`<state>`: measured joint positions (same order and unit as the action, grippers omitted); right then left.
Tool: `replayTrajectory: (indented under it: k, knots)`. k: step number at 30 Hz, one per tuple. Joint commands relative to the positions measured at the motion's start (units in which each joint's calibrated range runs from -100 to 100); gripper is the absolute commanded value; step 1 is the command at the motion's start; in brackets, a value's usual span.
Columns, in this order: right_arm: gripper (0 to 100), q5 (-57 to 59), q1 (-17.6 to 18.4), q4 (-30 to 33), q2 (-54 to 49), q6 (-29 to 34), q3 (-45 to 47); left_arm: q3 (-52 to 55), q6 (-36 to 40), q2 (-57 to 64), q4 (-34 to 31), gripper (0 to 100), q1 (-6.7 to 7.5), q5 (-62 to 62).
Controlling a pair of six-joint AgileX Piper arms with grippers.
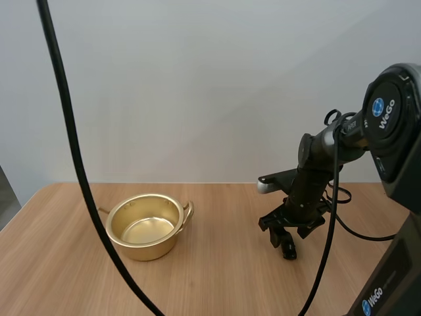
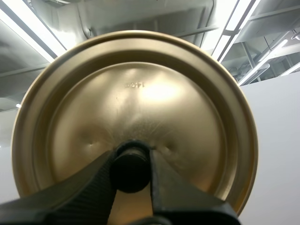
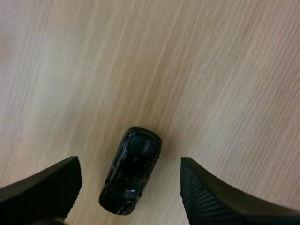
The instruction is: Open the pot, put the car inside, and close it
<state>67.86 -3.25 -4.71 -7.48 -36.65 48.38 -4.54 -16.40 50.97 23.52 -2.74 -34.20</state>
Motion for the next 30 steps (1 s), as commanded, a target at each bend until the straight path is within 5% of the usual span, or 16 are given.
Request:
replayTrajectory:
  k: [1, 25, 30]
  knots:
    - [100, -1.02, -0.05, -0.06, 0.01, -0.06, 0.07, -0.04, -0.08, -0.03, 0.02, 0, 0.01, -0.01]
    - [100, -4.88, 0.85, -0.09, 5.04, -0.38, 0.16, -0.04, -0.08, -0.65, 0.02, 0, 0.01, -0.01]
    - [91, -7.84, 0.85, -0.09, 5.04, -0.38, 0.31, -0.04, -0.08, -0.65, 0.02, 0, 0.01, -0.01]
